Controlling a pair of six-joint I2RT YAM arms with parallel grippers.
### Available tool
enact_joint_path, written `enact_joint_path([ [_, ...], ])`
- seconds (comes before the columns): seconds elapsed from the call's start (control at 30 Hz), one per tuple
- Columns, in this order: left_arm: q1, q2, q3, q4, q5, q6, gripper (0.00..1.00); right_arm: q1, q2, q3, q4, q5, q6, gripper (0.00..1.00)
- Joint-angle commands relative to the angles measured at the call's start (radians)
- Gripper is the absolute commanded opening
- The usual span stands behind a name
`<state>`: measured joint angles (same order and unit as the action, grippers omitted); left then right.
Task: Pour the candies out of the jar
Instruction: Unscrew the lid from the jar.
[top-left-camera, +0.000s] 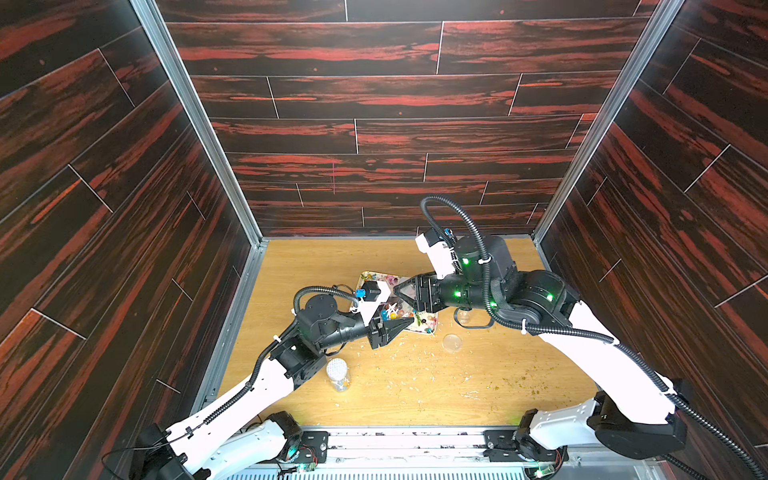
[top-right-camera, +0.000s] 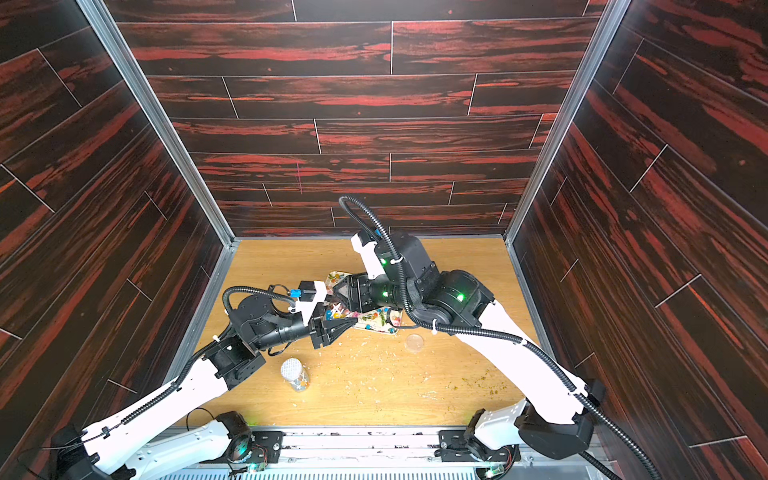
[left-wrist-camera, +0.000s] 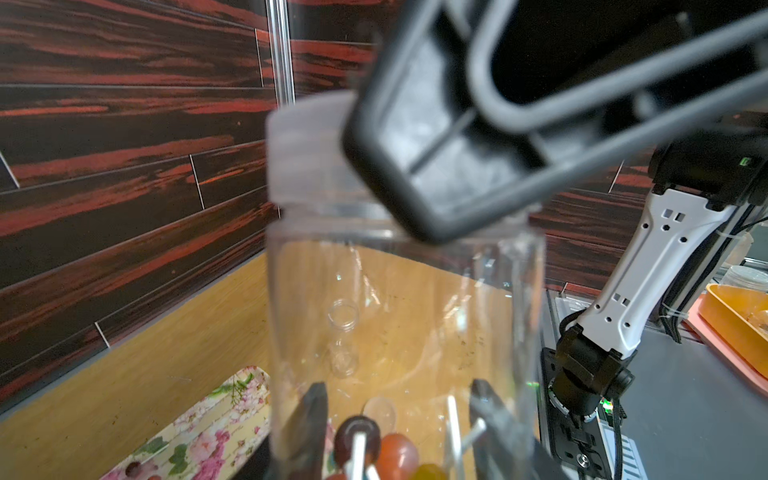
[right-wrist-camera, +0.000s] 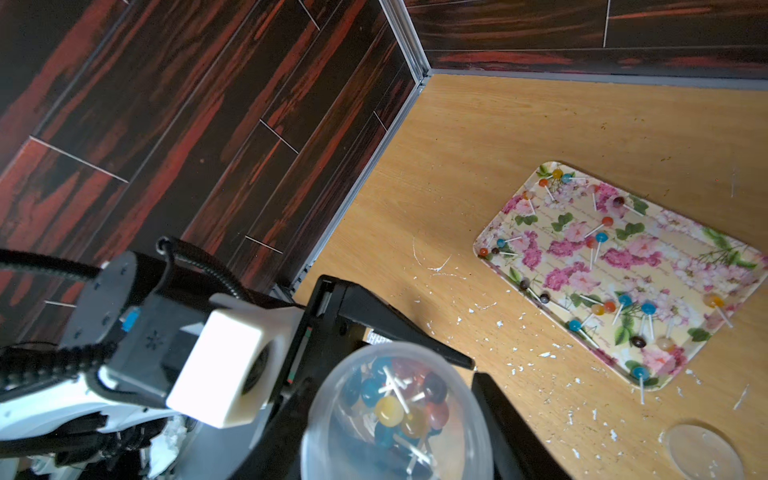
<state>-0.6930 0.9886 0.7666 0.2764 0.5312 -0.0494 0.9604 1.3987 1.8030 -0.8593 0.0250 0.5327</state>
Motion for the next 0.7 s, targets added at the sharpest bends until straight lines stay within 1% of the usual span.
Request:
enact_joint_path([
  [0.0, 0.003, -0.018, -0.004, 0.049, 0.005, 0.002, 0.45, 0.007, -0.033, -0.034, 0.022, 0.005, -0.039, 0.5],
  [0.2, 0.002, -0.021, -0.004, 0.053, 0.007, -0.004, 0.44, 0.008, -0.08, -0.096, 0.127, -0.032, -0.178, 0.46],
  [0.37, 0.003, -0.024, -0.007, 0.053, 0.01, -0.006, 0.45, 0.003, -0.11, -0.114, 0.183, -0.08, -0.35, 0.48],
  [0.43, 0.003, -0.024, -0.006, 0.053, 0.013, -0.008, 0.45, -0.01, -0.115, -0.116, 0.195, -0.126, -0.406, 0.48],
  [0.53, 0.003, -0.024, -0.006, 0.056, 0.014, -0.012, 0.45, -0.052, -0.11, -0.115, 0.201, -0.177, -0.446, 0.48],
  [0.67, 0.003, -0.028, -0.009, 0.066, 0.016, -0.019, 0.45, -0.11, -0.108, -0.133, 0.229, -0.246, -0.453, 0.48],
])
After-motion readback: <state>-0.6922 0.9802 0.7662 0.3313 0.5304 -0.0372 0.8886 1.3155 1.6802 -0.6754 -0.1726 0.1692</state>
